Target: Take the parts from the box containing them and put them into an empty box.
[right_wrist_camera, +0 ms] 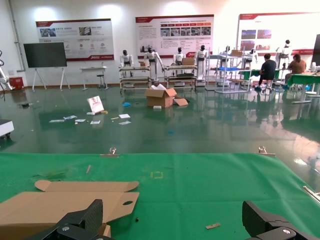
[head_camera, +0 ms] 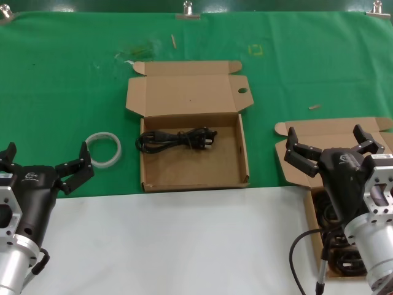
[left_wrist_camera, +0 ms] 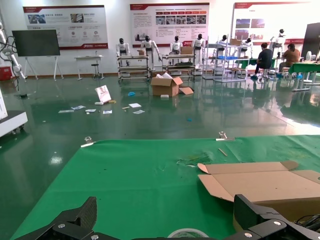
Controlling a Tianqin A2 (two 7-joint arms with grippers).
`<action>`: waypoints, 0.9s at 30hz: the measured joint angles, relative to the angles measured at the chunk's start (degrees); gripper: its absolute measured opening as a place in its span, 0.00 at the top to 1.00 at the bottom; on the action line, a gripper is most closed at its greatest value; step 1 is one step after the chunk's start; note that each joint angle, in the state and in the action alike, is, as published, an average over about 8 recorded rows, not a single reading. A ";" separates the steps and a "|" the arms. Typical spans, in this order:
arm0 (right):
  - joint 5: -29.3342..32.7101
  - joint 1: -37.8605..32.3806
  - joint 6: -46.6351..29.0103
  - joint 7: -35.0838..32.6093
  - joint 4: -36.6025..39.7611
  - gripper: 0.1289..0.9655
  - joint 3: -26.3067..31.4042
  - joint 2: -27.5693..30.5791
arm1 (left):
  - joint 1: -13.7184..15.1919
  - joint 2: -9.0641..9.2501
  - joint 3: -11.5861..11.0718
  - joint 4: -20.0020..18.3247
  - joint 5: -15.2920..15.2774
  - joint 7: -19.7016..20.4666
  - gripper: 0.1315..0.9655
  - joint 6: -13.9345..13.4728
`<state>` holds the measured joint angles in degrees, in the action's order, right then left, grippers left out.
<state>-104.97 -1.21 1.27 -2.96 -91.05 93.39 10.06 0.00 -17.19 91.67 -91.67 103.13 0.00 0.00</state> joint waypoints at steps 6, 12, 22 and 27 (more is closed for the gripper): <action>0.00 0.00 0.00 0.00 0.00 0.00 0.00 0.00 | 0.00 0.00 0.00 0.00 0.00 0.00 0.00 0.00; 0.00 0.00 0.00 0.00 0.00 0.00 0.00 0.00 | 0.00 0.00 0.00 0.00 0.00 0.00 0.00 0.00; 0.00 0.00 0.00 0.00 0.00 0.00 0.00 0.00 | 0.00 0.00 0.00 0.00 0.00 0.00 0.00 0.00; 0.00 0.00 0.00 0.00 0.00 0.00 0.00 0.00 | 0.00 0.00 0.00 0.00 0.00 0.00 0.00 0.00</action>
<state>-104.97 -1.21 1.27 -2.96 -91.05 93.39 10.06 0.00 -17.19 91.67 -91.67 103.13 0.00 0.00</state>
